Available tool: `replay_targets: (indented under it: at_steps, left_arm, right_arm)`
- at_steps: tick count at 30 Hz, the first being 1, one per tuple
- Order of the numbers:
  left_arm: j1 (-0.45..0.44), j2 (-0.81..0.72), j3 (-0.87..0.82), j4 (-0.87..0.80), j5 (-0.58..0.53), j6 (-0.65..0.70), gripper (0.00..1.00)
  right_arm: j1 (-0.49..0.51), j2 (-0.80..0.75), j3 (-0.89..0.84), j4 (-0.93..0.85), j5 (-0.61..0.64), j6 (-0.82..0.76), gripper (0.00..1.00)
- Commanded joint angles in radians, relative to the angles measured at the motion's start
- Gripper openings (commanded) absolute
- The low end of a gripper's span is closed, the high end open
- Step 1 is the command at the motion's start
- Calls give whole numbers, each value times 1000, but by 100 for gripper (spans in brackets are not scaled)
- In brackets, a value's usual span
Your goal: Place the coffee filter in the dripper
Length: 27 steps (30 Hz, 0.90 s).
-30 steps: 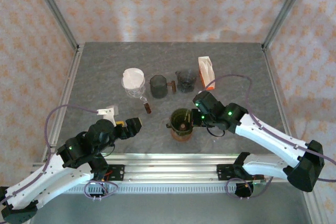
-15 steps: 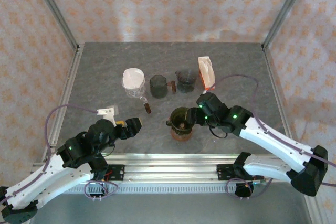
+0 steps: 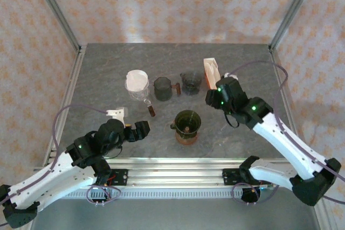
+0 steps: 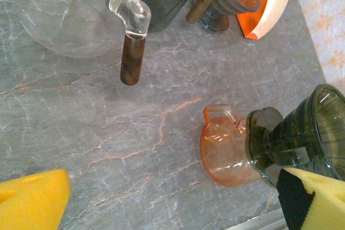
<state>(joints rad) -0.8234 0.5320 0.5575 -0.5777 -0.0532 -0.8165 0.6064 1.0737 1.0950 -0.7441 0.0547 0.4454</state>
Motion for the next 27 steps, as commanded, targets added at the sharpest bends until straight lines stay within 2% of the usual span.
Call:
replay_targets:
  at_steps: [1,9,16,23,27]
  left_arm:
    - [6,1,47,23,17,36,100]
    - [7,-3,36,23,1,46,100]
    - [7,38,43,62,27,72,100]
    - [9,73,51,64,12,97,100]
    - [9,83,53,72,13,105,100]
  right_arm:
    - [-71,70,42,72,-25,-66,48]
    - [-202,349,139,217,-75,-151,41]
    - [-250,645,368,170,-28,-265,30]
    - [-286,810,549,123,3,-271,25]
    - [-293,858,582,137,22,-232,22]
